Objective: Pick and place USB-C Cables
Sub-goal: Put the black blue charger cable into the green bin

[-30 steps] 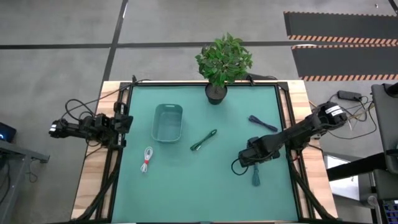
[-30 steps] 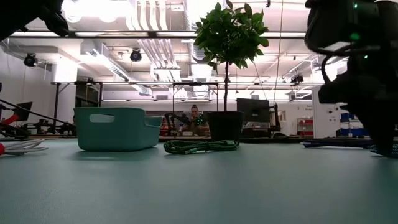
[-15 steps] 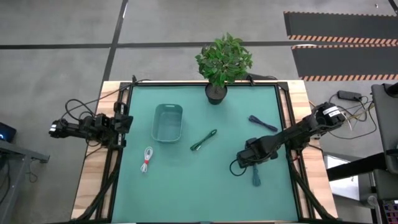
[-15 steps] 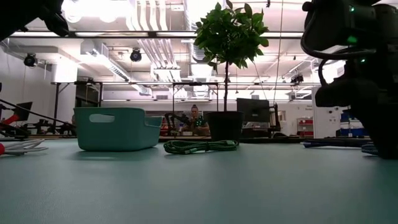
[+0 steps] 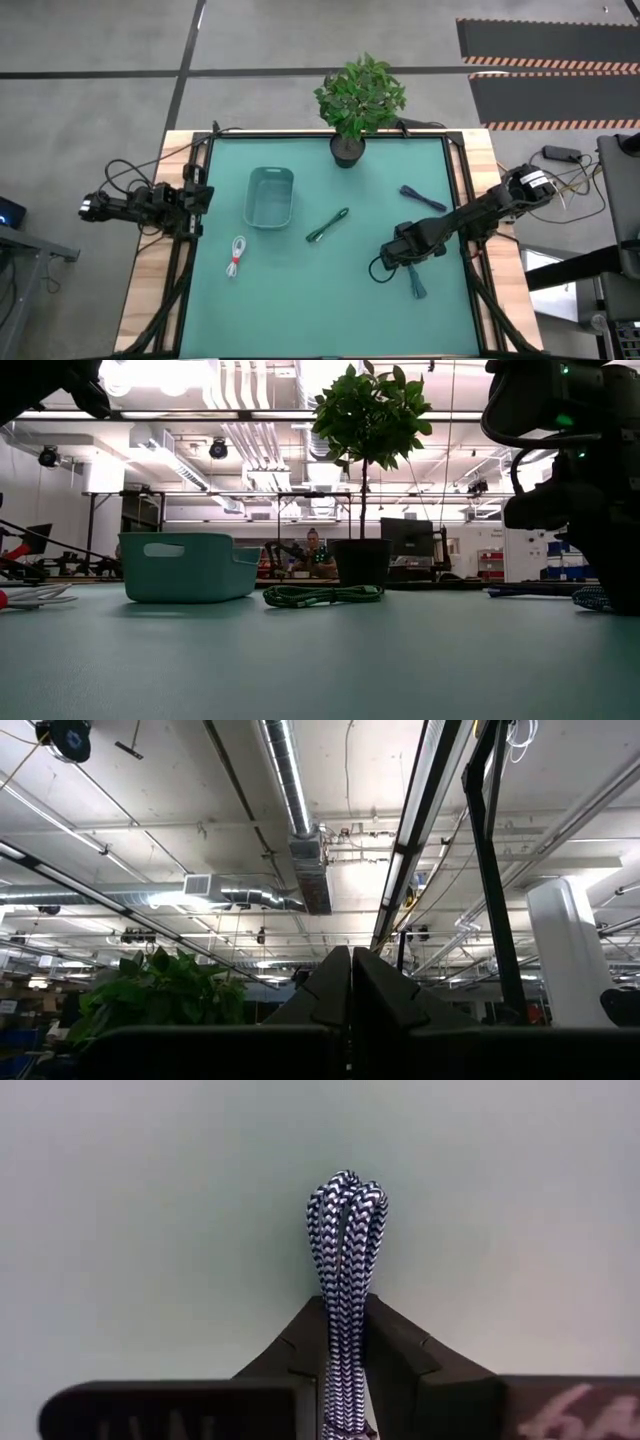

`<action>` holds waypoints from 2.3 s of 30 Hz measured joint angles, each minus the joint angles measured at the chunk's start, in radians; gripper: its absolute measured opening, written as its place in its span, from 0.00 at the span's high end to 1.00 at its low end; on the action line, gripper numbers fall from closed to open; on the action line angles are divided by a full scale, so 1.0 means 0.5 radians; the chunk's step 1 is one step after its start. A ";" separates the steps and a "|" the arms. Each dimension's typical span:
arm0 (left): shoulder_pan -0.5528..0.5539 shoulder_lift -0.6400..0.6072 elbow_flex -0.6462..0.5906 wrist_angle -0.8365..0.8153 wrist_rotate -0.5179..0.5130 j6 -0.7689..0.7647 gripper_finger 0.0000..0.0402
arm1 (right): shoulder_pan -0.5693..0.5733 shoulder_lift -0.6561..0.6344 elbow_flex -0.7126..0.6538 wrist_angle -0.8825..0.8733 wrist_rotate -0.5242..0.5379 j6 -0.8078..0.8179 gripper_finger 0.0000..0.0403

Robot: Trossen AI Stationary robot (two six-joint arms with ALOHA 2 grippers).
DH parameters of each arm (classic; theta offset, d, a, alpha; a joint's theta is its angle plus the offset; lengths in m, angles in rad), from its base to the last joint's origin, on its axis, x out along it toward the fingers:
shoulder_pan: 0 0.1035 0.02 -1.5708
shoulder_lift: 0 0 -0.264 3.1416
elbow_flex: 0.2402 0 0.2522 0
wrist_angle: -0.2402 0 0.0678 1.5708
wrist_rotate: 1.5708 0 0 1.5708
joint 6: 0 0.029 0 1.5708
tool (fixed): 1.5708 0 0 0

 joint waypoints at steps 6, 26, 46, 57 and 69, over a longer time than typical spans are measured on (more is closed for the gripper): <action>0.000 0.000 0.000 -0.001 0.000 0.000 1.00 | 0.001 -0.051 -0.002 0.039 -0.002 -0.067 0.91; 0.000 0.001 0.000 -0.001 -0.003 0.000 1.00 | -0.055 -0.292 0.130 1.313 1.174 -1.500 0.95; -0.001 0.001 0.001 0.001 -0.018 0.000 1.00 | -0.458 0.526 0.460 3.255 0.816 -3.278 0.96; -0.001 0.000 0.001 0.000 -0.017 0.000 1.00 | -0.673 0.901 1.206 2.716 0.653 -3.395 0.96; 0.000 0.000 0.000 0.001 -0.018 0.000 1.00 | -0.826 1.097 1.833 1.952 0.555 -3.248 0.96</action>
